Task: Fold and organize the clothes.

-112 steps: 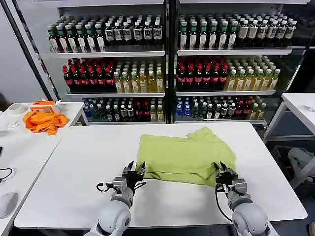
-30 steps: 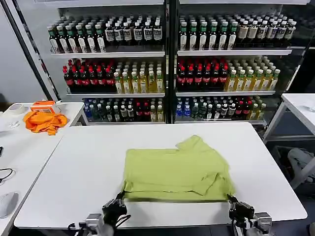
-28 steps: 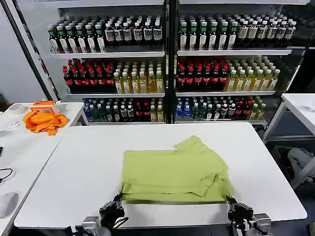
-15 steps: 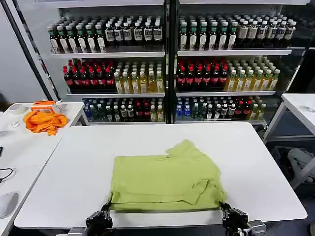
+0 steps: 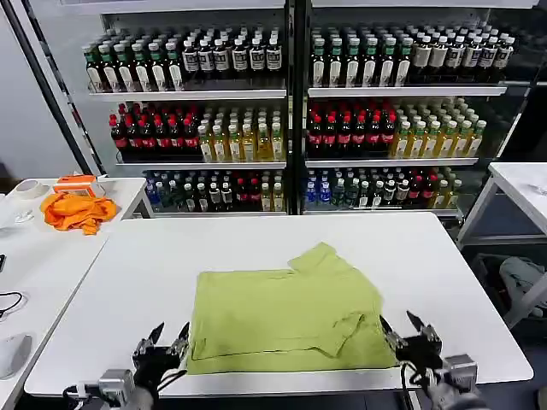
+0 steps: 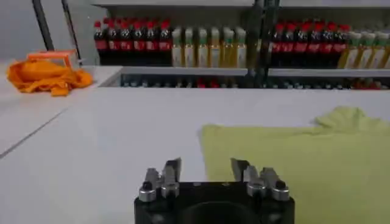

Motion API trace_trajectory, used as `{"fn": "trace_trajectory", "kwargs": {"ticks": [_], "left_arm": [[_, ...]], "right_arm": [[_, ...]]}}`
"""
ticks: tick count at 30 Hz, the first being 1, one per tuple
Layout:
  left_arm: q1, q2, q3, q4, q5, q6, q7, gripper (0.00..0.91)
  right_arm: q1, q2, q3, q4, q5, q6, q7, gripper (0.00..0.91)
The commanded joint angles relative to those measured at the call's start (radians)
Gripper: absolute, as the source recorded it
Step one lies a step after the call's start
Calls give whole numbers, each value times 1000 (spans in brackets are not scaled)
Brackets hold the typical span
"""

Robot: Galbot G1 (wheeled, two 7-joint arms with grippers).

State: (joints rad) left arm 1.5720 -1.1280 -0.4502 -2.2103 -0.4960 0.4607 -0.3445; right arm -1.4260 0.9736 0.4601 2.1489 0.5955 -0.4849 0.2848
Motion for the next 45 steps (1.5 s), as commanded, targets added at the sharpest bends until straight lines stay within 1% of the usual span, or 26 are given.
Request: {"fn": "trace_trajectory", "kwargs": {"ticks": [1,2,6,12,15,18,28,29,30,31,32,33,35,36,37,45], "left_arm": [[-288,32,91,188,-46,15,-19,907],[-325,32,110,210,-53,26,-20,907],[-425,31,174,272,-94,58,-39,907],[-544,24,246,385,-93,74,-61,907],[-610,20,272,451,-96,82,-66,907],[-645,15,290,495,-104,89,-66,907],[-679,-10,308,573,-116,101,-68,907],[-679,-11,308,578,-117,101,-68,746],[-679,-12,308,582,-118,104,-68,635],[-679,-13,308,584,-123,108,-68,292],[-677,-14,308,585,-130,111,-68,212],[-676,-14,308,586,-130,113,-67,91],[-672,-16,308,589,-137,115,-67,60],[-670,-16,308,590,-138,115,-66,40],[-668,-17,308,591,-141,115,-66,30],[-649,-18,305,594,-166,116,-63,20]], "right_arm": [[535,19,-272,-324,132,-54,61,907],[551,23,-280,-335,138,-57,63,907],[693,70,-363,-487,192,-71,73,907],[793,123,-445,-589,253,-87,79,907],[853,155,-488,-676,252,-92,76,907],[887,175,-512,-725,250,-92,75,907],[932,216,-547,-812,244,-93,71,907],[934,219,-549,-821,245,-93,71,907],[935,221,-552,-828,246,-94,68,907],[934,222,-553,-831,249,-94,66,907],[934,223,-554,-835,255,-94,64,907],[933,223,-556,-837,259,-93,64,725],[931,222,-558,-836,269,-94,63,393],[930,221,-561,-835,275,-94,65,131],[929,220,-561,-834,280,-94,67,0],[920,213,-560,-817,310,-94,72,0]]}}
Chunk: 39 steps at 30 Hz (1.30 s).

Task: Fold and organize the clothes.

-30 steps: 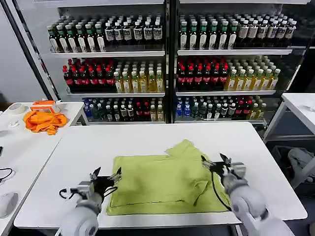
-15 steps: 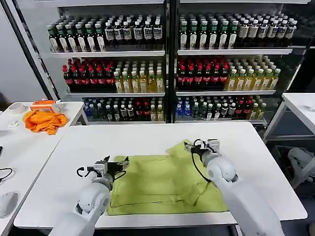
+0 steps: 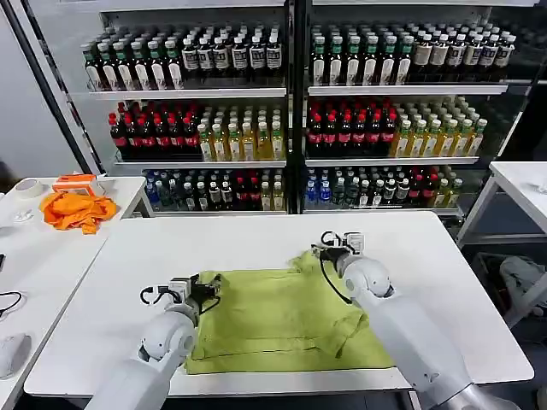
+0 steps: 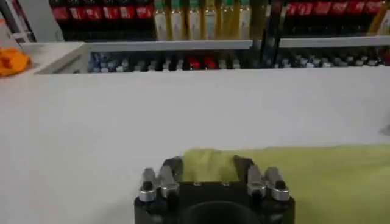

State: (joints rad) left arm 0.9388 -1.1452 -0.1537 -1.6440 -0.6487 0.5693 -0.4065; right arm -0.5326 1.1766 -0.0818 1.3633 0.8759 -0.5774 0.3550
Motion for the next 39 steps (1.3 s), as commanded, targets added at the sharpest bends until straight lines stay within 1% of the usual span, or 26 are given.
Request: {"fn": "trace_trajectory", "kwargs": {"ticks": [1,9,12,19,22,24,25,26,27,28,29,32,39], "left_arm": [[-14,-1,8,27,-15,7,-1,20],[-4,2,1,4,-26,2,5,20],[3,5,-3,-13,-29,-16,12,20],[38,6,-28,-79,-22,-118,12,20],[58,14,-40,-110,-23,-134,22,20],[68,18,-48,-119,-24,-139,27,20],[73,21,-51,-119,-25,-139,29,20],[76,22,-52,-117,-24,-138,30,20],[80,24,-52,-114,-24,-138,33,20],[82,25,-52,-108,-24,-138,35,20],[83,24,-51,-103,-23,-138,37,20],[81,20,-49,-87,-21,-137,40,20],[77,13,-39,-80,-12,-138,41,20]], "right_arm": [[25,9,-17,-27,30,-2,1,0],[11,3,-7,25,16,3,-2,0],[8,-3,-5,49,-2,14,-5,0],[-27,-27,37,137,-4,18,-2,0],[-43,-36,49,163,-5,17,0,0],[-63,-40,60,161,-35,12,7,0],[-64,-34,59,136,-55,9,15,0],[-62,-25,59,108,-63,-1,25,494],[-58,-17,56,81,-63,0,27,856],[-51,-4,55,46,-69,0,29,907],[-45,10,53,12,-83,0,38,907],[-37,27,47,-22,-89,-1,36,907],[-23,46,22,-59,-82,-2,30,907]]}}
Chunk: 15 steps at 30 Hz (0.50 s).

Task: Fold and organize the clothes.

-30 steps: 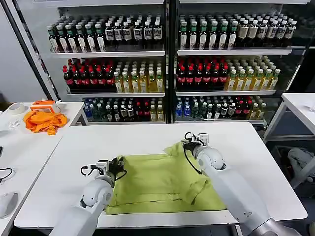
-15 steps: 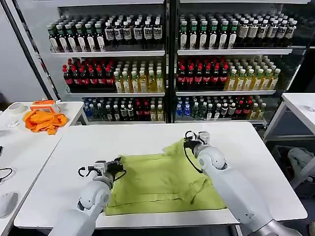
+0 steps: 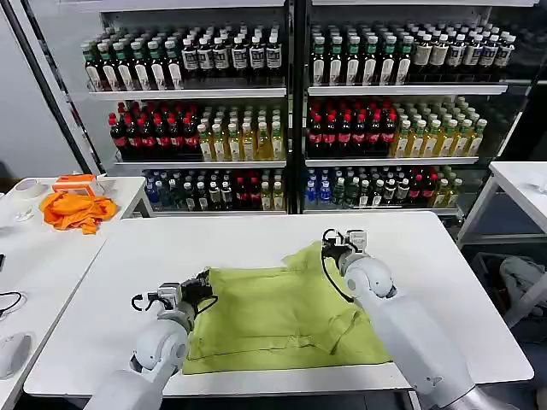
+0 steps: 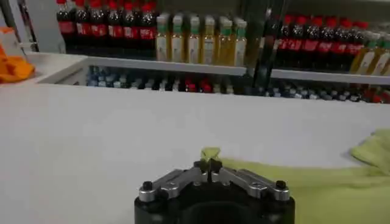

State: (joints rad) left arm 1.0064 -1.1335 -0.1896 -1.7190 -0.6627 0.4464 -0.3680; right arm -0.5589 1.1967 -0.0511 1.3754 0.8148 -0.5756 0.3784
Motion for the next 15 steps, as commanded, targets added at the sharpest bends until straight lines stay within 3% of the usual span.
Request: {"fn": "trace_trajectory", "kwargs": {"ticks": [1,3,4,5,7,15], "left_arm": [[9,0,-1,-5,2,-15,2,20],[8,-2,0,-6,3,-15,2,20],[7,-2,0,-6,3,-15,2,20],[7,-3,1,-6,3,-15,2,20],[5,-4,2,-4,3,-15,2,20],[-3,-3,6,-3,1,-14,3,20]], "right_arm": [[6,26,-13,-72,-16,-4,5,907],[10,27,-22,-74,-6,-4,4,867],[11,28,-25,-76,-4,-4,4,746],[12,28,-27,-77,-2,-4,5,242],[13,28,-29,-78,9,-4,4,0],[14,29,-29,-82,41,-3,-4,0]]}}
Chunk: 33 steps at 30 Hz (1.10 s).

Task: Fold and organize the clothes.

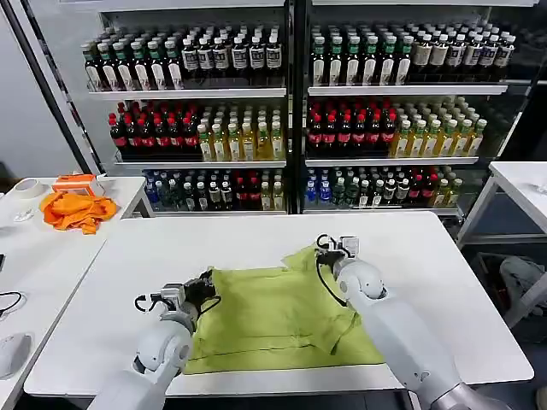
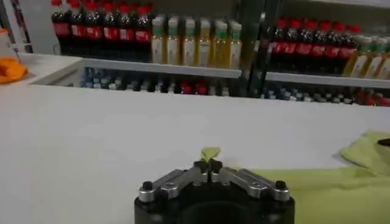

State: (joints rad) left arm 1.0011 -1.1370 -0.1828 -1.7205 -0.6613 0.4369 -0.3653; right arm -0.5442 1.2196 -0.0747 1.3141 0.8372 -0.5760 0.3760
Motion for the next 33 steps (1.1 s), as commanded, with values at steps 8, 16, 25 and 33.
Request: {"fn": "trace_trajectory", "kwargs": {"ticks": [8,16,25,33], "left_arm": [[1,4,1,1,-3,-5,5,20],[0,4,2,2,-8,-10,8,20],[19,20,-27,-81,-25,-27,8,20],[68,37,-56,-138,-35,-28,10,20]], "right_arm": [[-2,7,3,-17,27,-2,-13,0],[-12,2,24,25,12,18,-18,0],[-99,-64,77,258,-5,22,-14,0],[-210,-125,149,434,0,5,3,0]]}}
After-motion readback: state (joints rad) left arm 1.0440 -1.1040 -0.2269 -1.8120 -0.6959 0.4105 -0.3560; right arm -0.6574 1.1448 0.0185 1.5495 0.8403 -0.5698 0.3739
